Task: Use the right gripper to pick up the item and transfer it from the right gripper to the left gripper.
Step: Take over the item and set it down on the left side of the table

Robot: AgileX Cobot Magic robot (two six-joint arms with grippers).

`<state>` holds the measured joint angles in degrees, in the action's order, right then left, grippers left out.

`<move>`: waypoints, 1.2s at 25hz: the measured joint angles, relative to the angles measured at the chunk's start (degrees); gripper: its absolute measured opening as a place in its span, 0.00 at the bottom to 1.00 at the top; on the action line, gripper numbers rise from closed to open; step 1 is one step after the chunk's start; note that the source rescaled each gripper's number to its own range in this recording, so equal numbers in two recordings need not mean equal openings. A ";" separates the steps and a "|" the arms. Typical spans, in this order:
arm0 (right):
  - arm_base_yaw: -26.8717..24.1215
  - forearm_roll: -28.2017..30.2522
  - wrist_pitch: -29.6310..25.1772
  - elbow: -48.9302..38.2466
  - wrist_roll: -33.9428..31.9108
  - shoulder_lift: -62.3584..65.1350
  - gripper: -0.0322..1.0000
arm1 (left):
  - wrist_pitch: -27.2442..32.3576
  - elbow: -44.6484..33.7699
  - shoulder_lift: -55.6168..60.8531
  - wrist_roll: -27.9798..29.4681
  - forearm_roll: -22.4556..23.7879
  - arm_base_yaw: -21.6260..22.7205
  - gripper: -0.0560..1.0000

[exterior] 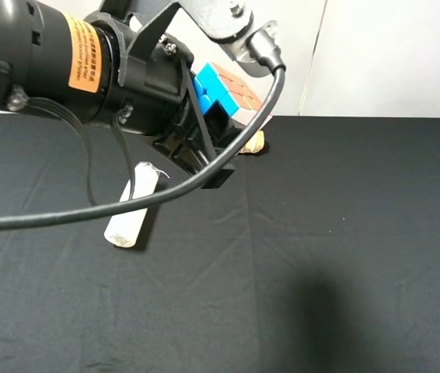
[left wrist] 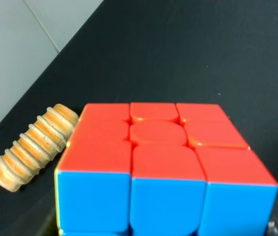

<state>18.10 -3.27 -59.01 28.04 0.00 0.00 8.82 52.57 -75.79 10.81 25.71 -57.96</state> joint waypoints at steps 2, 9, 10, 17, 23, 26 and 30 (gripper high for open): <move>-2.71 -0.17 0.00 0.00 0.00 0.11 1.00 | 0.00 0.00 0.00 0.00 0.00 0.00 0.05; -16.87 -0.23 0.06 0.00 0.00 0.11 1.00 | 1.46 0.34 0.00 0.17 -0.35 0.00 0.05; -17.97 -0.23 0.06 0.00 0.00 0.11 1.00 | 3.30 1.01 0.00 0.48 -0.35 0.00 0.05; -19.18 -0.62 0.10 0.00 0.00 0.11 1.00 | 24.86 11.28 0.00 1.34 -0.38 0.95 0.05; -19.18 -0.62 0.10 0.00 0.00 0.11 1.00 | 40.50 17.08 0.00 6.48 -0.45 6.97 0.05; -19.18 -0.62 0.10 0.00 0.00 0.11 1.00 | 45.40 17.47 0.00 7.32 -1.82 13.09 0.05; -19.18 -0.62 0.10 0.00 0.00 0.11 1.00 | 46.62 17.49 0.00 3.94 -7.52 23.25 0.05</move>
<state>-1.07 -3.89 -58.92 28.04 0.00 0.11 55.44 70.06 -75.79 14.75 18.19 -34.71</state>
